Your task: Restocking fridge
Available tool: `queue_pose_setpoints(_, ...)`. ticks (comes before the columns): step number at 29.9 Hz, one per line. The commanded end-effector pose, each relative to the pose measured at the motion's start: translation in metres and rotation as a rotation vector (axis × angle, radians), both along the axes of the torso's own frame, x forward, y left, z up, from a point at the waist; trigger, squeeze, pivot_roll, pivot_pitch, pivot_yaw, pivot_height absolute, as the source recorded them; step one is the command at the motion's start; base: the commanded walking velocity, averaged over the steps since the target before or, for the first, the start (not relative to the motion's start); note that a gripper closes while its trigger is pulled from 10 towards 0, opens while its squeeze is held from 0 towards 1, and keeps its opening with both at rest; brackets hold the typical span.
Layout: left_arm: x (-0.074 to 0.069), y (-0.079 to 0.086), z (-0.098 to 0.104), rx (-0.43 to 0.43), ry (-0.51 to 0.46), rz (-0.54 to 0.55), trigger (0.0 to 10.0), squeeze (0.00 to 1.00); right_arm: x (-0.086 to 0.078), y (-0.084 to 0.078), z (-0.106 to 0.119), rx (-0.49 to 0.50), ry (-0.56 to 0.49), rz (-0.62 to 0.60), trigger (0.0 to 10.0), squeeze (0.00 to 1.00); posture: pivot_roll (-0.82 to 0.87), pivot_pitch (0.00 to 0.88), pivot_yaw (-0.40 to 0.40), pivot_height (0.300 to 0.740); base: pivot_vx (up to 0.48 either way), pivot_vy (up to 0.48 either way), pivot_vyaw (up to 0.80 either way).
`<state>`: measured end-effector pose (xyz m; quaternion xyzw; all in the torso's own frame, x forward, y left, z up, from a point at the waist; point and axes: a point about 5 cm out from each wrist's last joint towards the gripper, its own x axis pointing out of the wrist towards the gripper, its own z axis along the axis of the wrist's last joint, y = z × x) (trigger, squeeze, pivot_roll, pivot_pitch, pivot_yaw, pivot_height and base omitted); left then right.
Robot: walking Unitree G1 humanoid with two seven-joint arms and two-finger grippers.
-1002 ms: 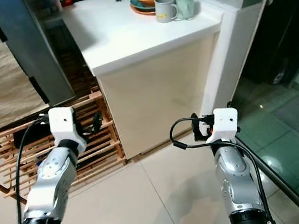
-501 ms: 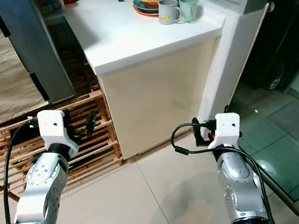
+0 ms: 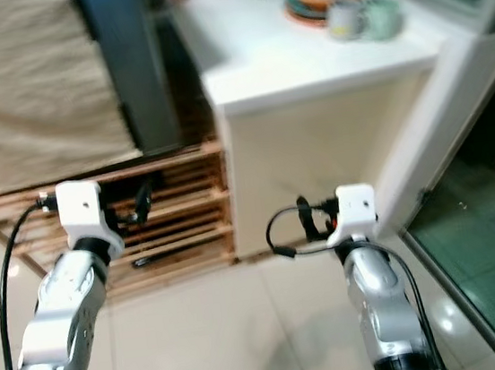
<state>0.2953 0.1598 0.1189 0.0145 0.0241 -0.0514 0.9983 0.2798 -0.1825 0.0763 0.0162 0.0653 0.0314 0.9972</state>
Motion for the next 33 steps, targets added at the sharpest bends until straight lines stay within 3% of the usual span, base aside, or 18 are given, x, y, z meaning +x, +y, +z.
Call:
queue_pose_setpoints(1,0.000,-0.005,-0.002,0.012,0.012,-0.012,10.0,0.00,-0.001,-0.006,-0.002,-0.001,0.012,-0.016,10.0,0.00,0.00,0.000,0.020,0.740,0.000,0.000,0.53)
queue_pose_setpoints(8,0.005,-0.004,0.001,0.010,0.009,-0.012,10.0,0.00,0.000,-0.006,-0.005,0.012,0.013,-0.039,10.0,0.00,0.00,0.000,0.042,0.740,0.000,0.000,0.35)
queue_pose_setpoints(15,0.011,-0.005,0.004,0.067,-0.004,-0.021,10.0,0.00,-0.001,-0.006,-0.010,0.013,0.026,-0.059,10.0,0.00,0.00,0.000,0.060,0.740,0.000,0.000,0.00)
queue_pose_setpoints(17,0.014,-0.006,0.006,0.037,-0.008,-0.032,10.0,0.00,-0.001,-0.006,-0.010,0.011,0.026,-0.060,10.0,0.00,-0.01,0.000,0.063,0.740,0.000,0.000,0.00)
queue_pose_setpoints(33,0.013,-0.012,0.006,0.008,-0.021,-0.039,10.0,0.00,0.002,-0.003,-0.012,0.013,0.022,-0.056,10.0,0.00,0.00,0.000,0.063,0.740,0.459,0.000,0.00)
